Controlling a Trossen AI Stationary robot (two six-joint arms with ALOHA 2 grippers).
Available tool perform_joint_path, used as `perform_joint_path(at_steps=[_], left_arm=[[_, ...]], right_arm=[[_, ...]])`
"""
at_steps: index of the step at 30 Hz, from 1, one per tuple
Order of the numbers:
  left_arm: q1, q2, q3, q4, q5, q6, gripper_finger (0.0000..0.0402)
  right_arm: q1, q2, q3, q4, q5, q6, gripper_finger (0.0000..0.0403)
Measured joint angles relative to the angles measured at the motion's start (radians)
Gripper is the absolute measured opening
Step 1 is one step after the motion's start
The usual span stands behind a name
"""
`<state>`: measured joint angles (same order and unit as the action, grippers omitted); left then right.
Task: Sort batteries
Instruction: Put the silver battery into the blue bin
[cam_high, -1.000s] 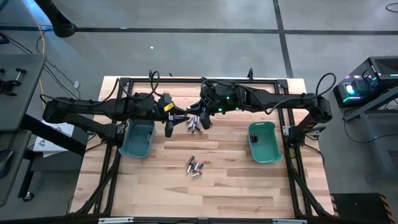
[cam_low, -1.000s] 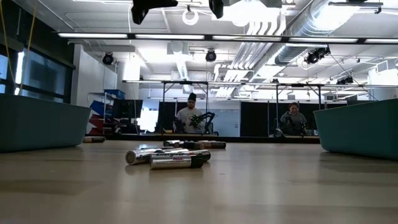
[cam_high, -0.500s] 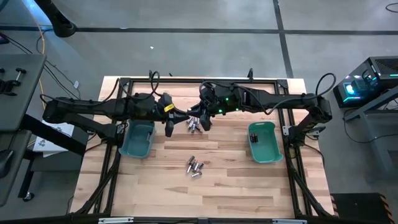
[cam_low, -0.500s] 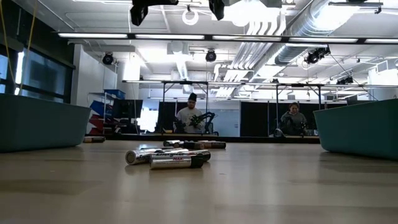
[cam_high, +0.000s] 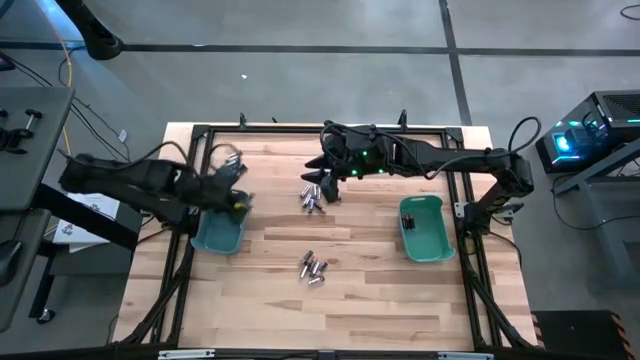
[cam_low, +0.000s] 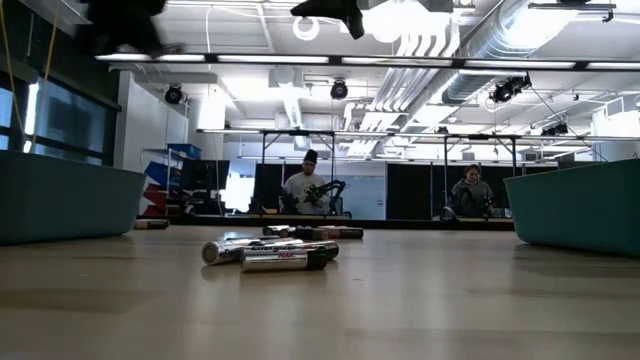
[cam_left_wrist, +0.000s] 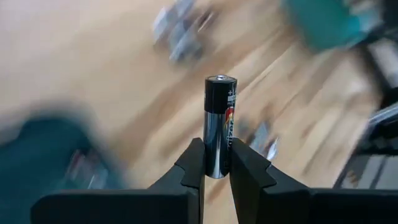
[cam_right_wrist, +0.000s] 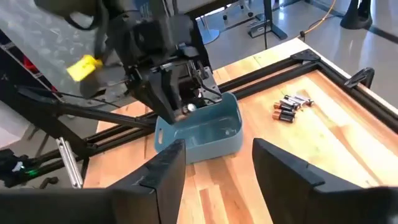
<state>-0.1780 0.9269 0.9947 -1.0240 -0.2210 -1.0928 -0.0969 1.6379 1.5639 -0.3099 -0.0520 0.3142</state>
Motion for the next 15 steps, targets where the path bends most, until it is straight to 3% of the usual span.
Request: perform_joint_path(at_steps=[4,7,10,15], left_arm=[[-0.070,-0.002,0.000,-0.296,0.114,-0.222,0.0035],[-0.088,0.008,-0.005,-0.397,0.158,-0.290,0.0035],[-0.064,-0.003,-0.062,-0.373,0.175,-0.325,0.0035],[0.012,-0.034,-0.251,-0.239,0.292,-0.320,0.0035]], right_arm=[[-0.008,0.000,0.000,0.000,0.000,-0.009,0.0180],[-0.016,0.000,0.000,0.001,0.000,-0.009,0.0180],[-0.027,0.000,0.000,0.009,0.000,-0.009,0.0180],[-0.035,0.000,0.000,0.027,0.001,-0.009,0.0181]])
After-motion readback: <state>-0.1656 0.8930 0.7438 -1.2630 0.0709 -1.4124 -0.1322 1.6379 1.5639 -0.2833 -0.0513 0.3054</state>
